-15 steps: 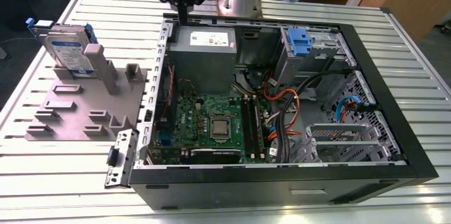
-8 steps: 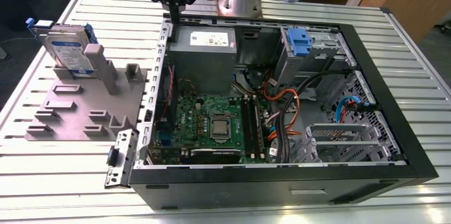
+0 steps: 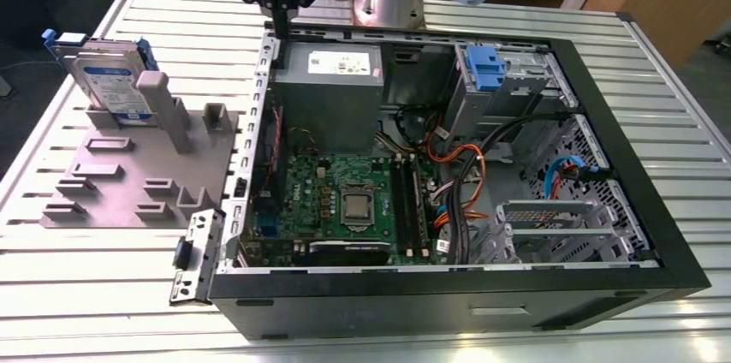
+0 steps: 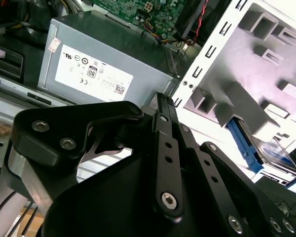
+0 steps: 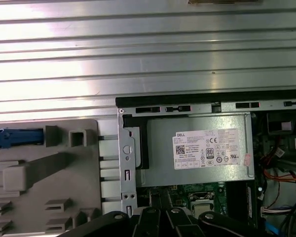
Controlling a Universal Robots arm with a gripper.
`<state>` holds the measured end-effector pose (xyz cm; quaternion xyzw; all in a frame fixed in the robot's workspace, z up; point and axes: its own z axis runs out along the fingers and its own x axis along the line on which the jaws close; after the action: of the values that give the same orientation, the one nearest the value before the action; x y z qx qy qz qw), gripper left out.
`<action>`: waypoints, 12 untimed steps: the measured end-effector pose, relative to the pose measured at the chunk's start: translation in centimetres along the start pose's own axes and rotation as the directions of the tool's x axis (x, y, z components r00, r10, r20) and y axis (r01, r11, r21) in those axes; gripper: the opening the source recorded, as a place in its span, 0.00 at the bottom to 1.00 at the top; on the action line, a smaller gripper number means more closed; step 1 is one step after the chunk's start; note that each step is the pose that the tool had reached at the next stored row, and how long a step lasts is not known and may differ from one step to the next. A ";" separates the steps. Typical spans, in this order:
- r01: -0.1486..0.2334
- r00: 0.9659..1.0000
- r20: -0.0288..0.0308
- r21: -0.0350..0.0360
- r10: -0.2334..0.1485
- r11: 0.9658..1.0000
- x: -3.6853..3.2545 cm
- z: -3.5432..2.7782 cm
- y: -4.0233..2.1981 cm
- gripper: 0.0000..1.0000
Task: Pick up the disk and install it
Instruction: 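Reach for the disk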
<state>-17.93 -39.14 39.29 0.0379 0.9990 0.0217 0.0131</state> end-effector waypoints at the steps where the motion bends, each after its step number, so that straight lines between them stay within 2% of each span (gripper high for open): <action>1: 0.000 1.000 0.000 0.000 0.000 1.000 0.05 0.00 -0.01 0.11; 12: 0.000 1.000 0.000 0.000 0.000 1.000 0.35 0.01 -0.03 0.11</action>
<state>-18.28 -39.14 39.27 0.0380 0.9990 0.0217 0.0131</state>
